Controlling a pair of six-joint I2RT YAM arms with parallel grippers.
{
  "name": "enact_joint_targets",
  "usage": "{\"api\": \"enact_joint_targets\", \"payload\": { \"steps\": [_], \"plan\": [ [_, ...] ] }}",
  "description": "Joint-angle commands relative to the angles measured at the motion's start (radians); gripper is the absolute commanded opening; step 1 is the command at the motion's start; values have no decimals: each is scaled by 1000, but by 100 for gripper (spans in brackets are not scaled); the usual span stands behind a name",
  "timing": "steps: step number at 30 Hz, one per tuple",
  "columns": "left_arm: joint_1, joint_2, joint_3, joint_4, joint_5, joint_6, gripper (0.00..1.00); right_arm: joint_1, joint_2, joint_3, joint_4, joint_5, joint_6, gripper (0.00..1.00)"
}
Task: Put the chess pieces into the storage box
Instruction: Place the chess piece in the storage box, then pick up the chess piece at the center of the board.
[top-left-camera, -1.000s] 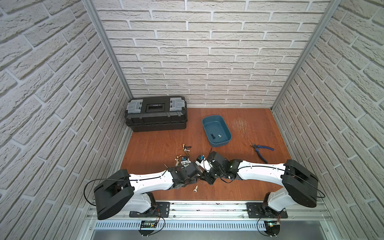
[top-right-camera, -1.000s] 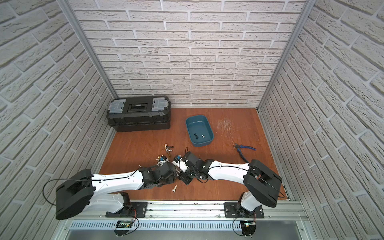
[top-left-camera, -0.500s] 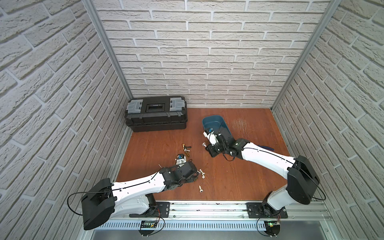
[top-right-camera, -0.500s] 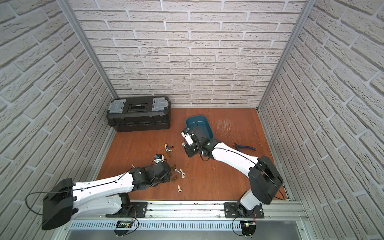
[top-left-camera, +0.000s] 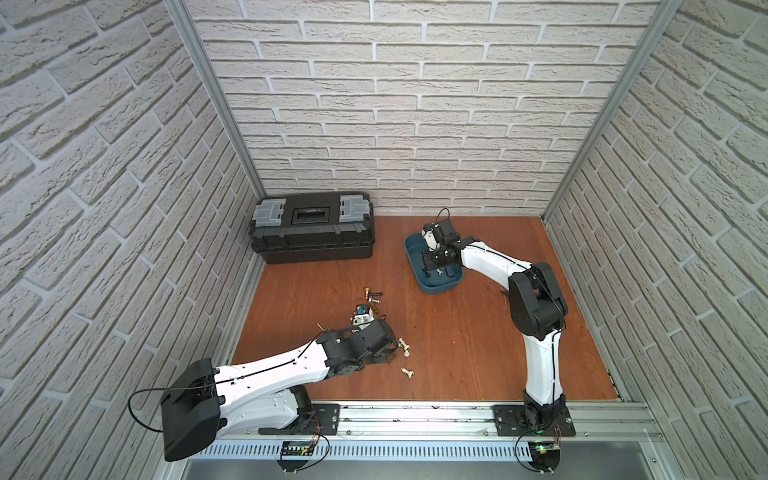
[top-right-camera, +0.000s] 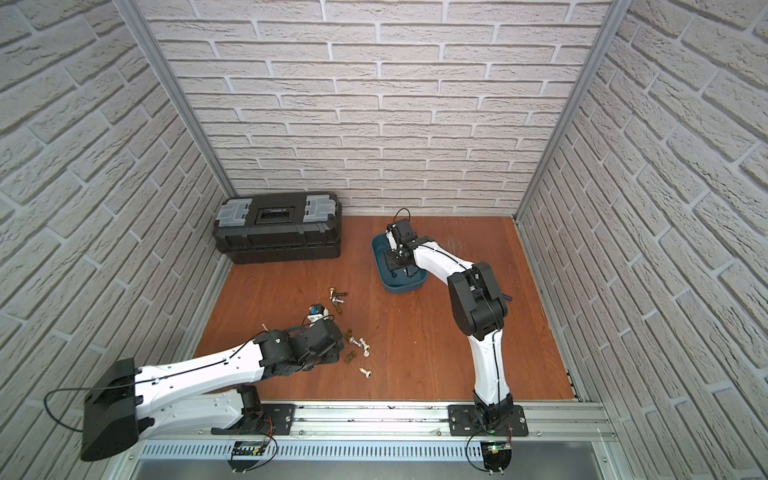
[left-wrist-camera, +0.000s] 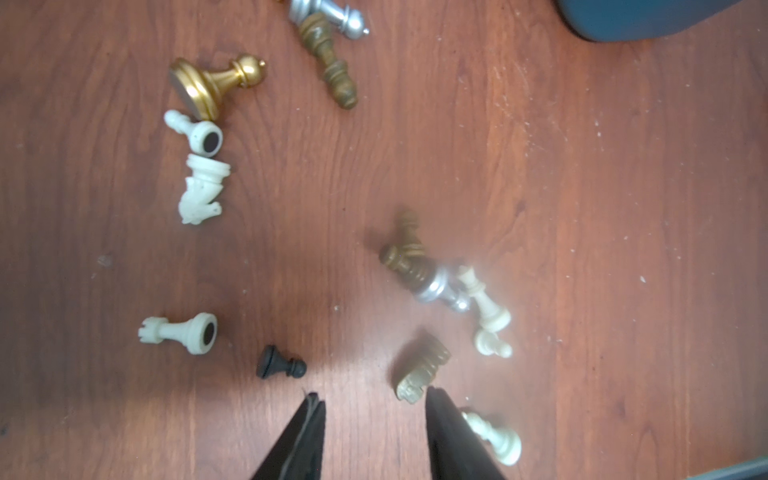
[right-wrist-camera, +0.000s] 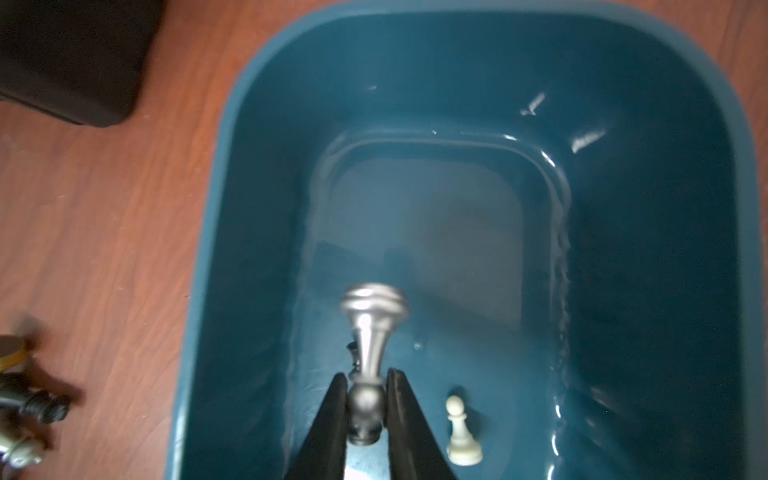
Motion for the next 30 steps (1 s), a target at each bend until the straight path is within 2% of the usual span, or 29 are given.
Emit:
{"api": "enact_joint_targets", "payload": {
  "steps": [1, 7, 11, 15, 20, 26, 30],
  "plan": [
    [-24, 26, 43, -31, -2, 25, 48, 1, -90, 21, -32, 8, -23, 33],
    [-104, 150, 134, -16, 3, 12, 52, 2, -356, -186, 11, -6, 16, 37],
    [-166, 280, 206, 15, -6, -24, 54, 3, -559, -440, 120, -50, 80, 38],
    [-204, 396, 256, 44, -11, -51, 54, 8, -689, -647, 213, -79, 129, 38],
    [-211, 451, 265, 53, -18, -65, 54, 13, -739, -760, 252, -100, 144, 38],
    [-210, 466, 245, 64, 4, -54, 60, 31, -719, -808, 277, -126, 149, 38],
    [-211, 482, 247, 94, 33, -27, 61, 41, -694, -818, 285, -128, 149, 38]
  ]
}}
